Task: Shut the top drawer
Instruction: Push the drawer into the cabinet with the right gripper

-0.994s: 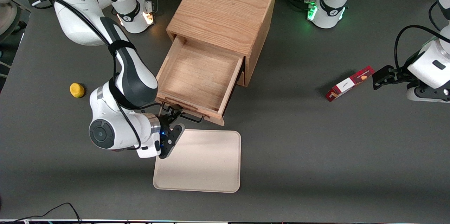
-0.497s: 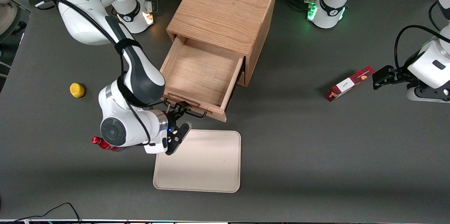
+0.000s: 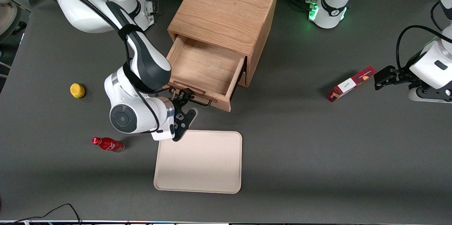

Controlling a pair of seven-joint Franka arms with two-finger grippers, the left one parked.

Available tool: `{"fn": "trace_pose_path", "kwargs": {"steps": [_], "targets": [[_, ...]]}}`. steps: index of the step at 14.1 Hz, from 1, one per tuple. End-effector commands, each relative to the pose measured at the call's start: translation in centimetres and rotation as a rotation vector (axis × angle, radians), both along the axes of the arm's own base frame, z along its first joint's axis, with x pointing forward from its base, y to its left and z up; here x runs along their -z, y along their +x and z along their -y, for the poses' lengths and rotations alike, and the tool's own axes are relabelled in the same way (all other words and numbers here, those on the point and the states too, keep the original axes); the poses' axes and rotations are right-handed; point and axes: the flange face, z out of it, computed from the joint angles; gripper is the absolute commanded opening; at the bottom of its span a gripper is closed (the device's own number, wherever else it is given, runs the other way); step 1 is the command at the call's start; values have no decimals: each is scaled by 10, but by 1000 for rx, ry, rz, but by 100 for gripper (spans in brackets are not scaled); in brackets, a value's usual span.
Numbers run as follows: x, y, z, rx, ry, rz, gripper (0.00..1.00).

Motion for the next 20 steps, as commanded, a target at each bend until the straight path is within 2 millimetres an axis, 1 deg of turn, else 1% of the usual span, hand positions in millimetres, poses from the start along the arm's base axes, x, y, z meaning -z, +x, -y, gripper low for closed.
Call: {"fn": "trace_pose_path", "kwargs": {"steps": [1,2,4,6,9,10,12,14,15,17,19,20], "targets": [[-8,-28,-1,5,-10,-25,100],[-7,-33,-2,4,-11,-28,100],[-2,-46,-11,8,12,-29,100],[2,-56,-16,22,19,-28,100],[5,-71,-34,57,1,-60,100],[1,-76,-38,51,4,-59,100],[-4,-86,-37,45,-5,-59,100],[-4,-95,-36,42,-15,-66,100],[-6,-100,-39,42,-6,-66,100],[-6,-108,-38,44,-8,-55,100],[-5,-121,-47,52,-17,-57,100],[-5,-124,-48,57,-22,-56,100]]}}
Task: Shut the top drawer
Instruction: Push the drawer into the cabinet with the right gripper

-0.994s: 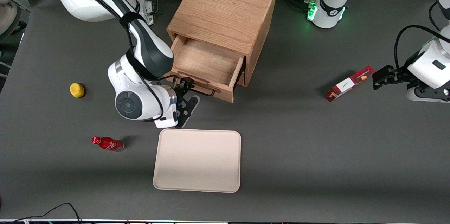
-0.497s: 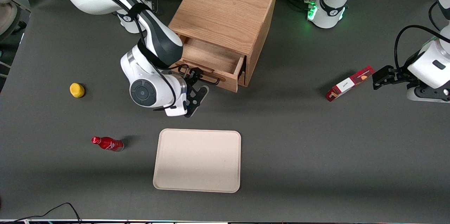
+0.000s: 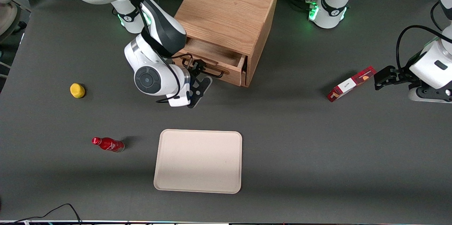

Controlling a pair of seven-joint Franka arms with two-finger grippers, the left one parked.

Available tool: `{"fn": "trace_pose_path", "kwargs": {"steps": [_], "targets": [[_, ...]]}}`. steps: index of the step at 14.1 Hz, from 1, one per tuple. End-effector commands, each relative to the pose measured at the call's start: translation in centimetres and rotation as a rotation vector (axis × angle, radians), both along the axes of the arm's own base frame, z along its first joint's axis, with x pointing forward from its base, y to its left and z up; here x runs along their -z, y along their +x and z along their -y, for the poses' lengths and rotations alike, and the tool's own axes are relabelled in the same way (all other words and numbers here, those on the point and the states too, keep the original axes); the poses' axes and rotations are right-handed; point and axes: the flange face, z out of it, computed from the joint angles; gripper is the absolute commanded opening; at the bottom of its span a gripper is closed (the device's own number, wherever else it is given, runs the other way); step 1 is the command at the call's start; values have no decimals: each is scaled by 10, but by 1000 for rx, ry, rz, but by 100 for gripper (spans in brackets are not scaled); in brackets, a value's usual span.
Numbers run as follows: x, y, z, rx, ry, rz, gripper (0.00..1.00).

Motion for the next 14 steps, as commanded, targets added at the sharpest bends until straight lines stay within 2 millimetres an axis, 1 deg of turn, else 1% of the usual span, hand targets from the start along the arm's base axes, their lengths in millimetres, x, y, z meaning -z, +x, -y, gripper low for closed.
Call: {"fn": "trace_pose_path", "kwargs": {"steps": [1,2,4,6,7,8,10,13,14], "targets": [[-7,-25,-5,34,-3,-15,100],[-8,-32,-13,29,-3,-20,100],[-7,-36,-17,44,-12,-22,100],[-8,-51,-32,49,-13,-21,100],[-8,-54,-34,64,-21,-23,100],[-11,-60,-40,53,-16,-25,100],[-16,-67,-45,50,-16,-22,100],[-20,-65,-43,64,-13,-19,100],[-26,-66,-43,79,-20,-16,100]]}}
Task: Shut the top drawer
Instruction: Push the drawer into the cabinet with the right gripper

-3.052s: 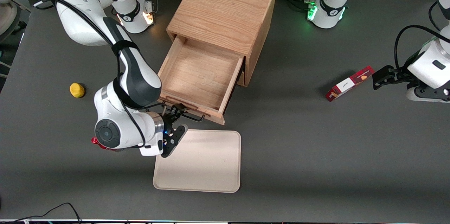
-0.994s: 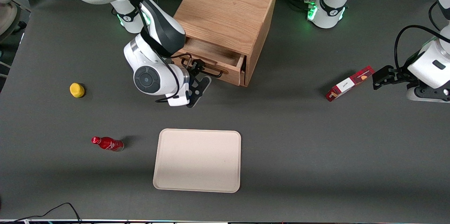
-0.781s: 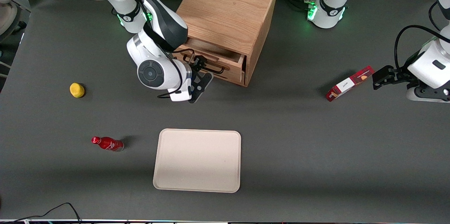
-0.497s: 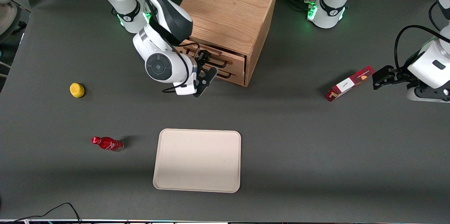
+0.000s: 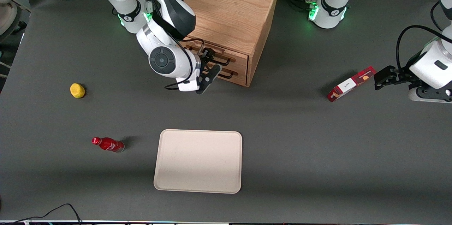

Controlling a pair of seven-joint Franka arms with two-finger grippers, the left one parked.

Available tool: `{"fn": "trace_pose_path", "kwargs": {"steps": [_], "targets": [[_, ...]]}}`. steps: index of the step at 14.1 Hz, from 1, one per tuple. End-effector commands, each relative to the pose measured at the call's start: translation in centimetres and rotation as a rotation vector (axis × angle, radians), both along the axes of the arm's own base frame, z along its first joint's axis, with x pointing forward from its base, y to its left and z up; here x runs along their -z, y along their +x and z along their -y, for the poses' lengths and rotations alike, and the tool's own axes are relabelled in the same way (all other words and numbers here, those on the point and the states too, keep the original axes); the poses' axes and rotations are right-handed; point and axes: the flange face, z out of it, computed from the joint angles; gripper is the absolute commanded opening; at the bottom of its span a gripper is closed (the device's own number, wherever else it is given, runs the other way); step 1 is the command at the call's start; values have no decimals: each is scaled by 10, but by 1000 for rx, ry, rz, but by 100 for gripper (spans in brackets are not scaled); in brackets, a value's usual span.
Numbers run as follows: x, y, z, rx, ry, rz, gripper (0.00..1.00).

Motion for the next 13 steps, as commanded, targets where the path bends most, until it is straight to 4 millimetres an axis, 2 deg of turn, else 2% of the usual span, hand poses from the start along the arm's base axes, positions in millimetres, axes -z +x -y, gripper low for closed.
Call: {"fn": "trace_pose_path", "kwargs": {"steps": [1,3,5,9,13], "targets": [[-34,-26,-13,29,13,-2,100],[-47,-30,-13,22,12,4,100],[-49,-32,-13,18,11,6,100],[-34,-27,-10,-17,14,-1,100],[-13,-11,-2,-114,61,39,100]]}}
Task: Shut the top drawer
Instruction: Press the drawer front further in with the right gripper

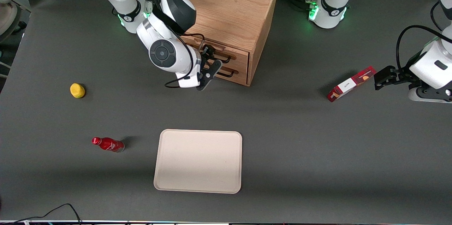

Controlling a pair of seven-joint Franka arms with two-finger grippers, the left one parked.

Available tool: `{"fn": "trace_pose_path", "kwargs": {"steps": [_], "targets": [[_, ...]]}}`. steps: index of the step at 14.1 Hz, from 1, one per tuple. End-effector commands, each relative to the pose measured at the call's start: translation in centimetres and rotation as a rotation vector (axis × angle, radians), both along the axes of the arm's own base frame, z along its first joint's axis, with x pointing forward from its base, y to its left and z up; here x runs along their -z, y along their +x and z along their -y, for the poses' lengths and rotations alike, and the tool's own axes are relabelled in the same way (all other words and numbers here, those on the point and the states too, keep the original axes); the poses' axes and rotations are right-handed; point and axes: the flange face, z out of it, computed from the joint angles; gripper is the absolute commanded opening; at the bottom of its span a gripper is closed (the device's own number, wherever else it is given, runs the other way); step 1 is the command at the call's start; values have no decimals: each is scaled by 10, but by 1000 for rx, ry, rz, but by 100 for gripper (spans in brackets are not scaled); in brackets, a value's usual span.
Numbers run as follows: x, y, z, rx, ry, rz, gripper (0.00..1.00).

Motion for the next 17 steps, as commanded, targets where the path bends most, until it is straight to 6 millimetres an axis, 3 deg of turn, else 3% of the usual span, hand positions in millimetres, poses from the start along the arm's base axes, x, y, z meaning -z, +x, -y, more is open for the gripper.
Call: {"fn": "trace_pose_path", "kwargs": {"steps": [1,4,7,13,17], "targets": [[2,0,2,-86,29,17,100],[14,12,13,-125,48,26,100],[6,17,24,-146,65,33,100],[-1,12,20,-150,68,33,100],[-7,-1,13,-152,74,22,100]]}}
